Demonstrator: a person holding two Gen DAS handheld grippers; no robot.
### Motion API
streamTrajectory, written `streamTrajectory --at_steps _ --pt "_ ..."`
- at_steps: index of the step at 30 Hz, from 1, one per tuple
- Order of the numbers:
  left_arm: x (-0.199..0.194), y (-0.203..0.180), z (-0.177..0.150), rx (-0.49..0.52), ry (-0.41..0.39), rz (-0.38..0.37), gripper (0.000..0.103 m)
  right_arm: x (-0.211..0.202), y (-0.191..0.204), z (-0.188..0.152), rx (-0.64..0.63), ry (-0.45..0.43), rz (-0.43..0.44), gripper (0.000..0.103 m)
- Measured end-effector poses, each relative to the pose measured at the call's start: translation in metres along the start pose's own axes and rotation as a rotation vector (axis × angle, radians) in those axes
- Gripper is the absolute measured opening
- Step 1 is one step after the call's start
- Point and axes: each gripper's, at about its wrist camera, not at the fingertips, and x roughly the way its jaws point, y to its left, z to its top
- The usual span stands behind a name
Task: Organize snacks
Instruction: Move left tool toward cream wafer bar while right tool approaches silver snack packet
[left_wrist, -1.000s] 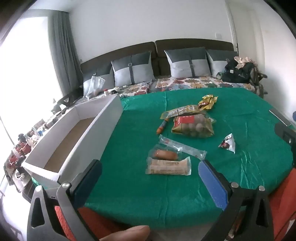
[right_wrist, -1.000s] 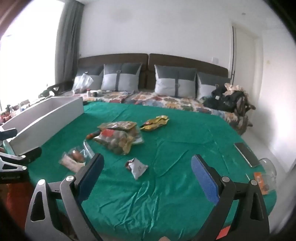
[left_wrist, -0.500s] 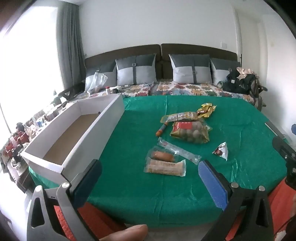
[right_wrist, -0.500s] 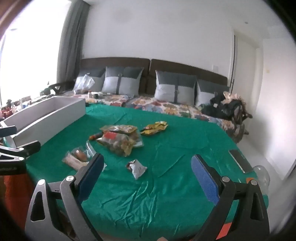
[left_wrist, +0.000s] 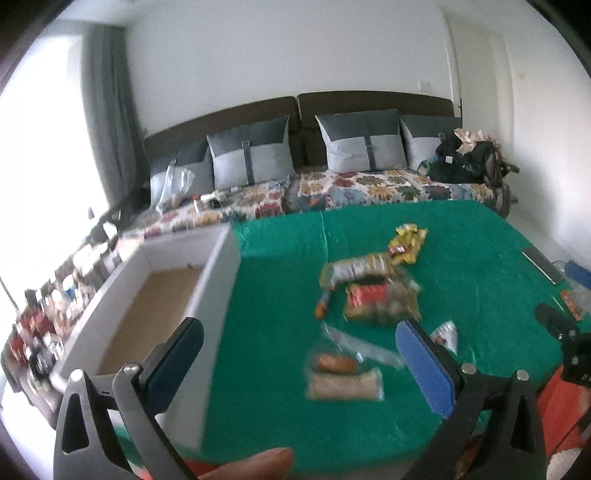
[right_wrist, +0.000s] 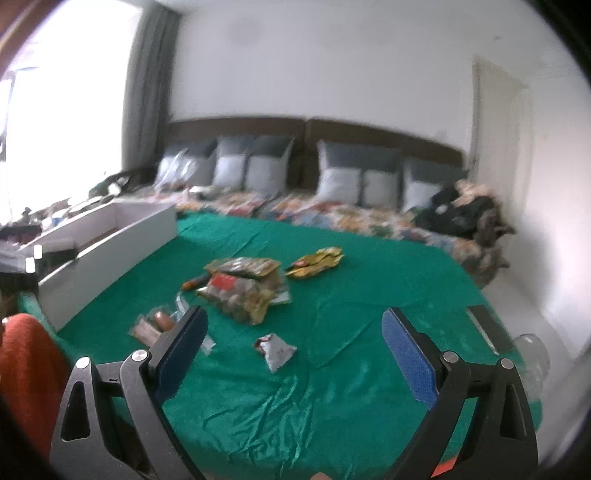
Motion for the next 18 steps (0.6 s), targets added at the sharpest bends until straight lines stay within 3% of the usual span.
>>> streamTrajectory --at_steps 3,5,8,10,12,14,16,18 --pt "0.019 -0.005 0.018 -0.012 -0.013 0.009 0.103 0.015 -0.005 0.031 -0.084 0.018 0.005 0.097" --pt "0.036 -0.006 0.01 -0.115 0.015 -0.019 0.103 0.031 -0.007 0.041 -0.097 0.032 -0.003 0.097" --pt "0.066 -0.007 -0.037 -0.308 0.096 -0.039 0.103 0.045 -0.007 0.033 -0.017 0.03 -0.021 0.097" --pt "0.087 -0.011 -0.077 -0.363 0.168 -0.021 0.103 0.051 -0.007 0.01 0.085 0.023 -0.031 0.097" --pt "0.104 -0.02 -0.107 -0.298 0.231 -0.002 0.103 0.053 -0.005 -0.028 0.177 0.027 -0.076 0.097" --pt "0.112 -0.025 -0.117 -0.206 0.236 0.05 0.103 0.056 -0.003 -0.055 0.181 0.063 -0.069 0.097" --pt "0.116 -0.025 -0.116 -0.218 0.228 0.04 0.103 0.071 -0.004 -0.067 0.134 0.151 -0.055 0.097" --pt "0.122 -0.029 -0.114 -0.227 0.227 0.021 0.103 0.08 -0.016 -0.065 0.178 0.176 -0.065 0.097"
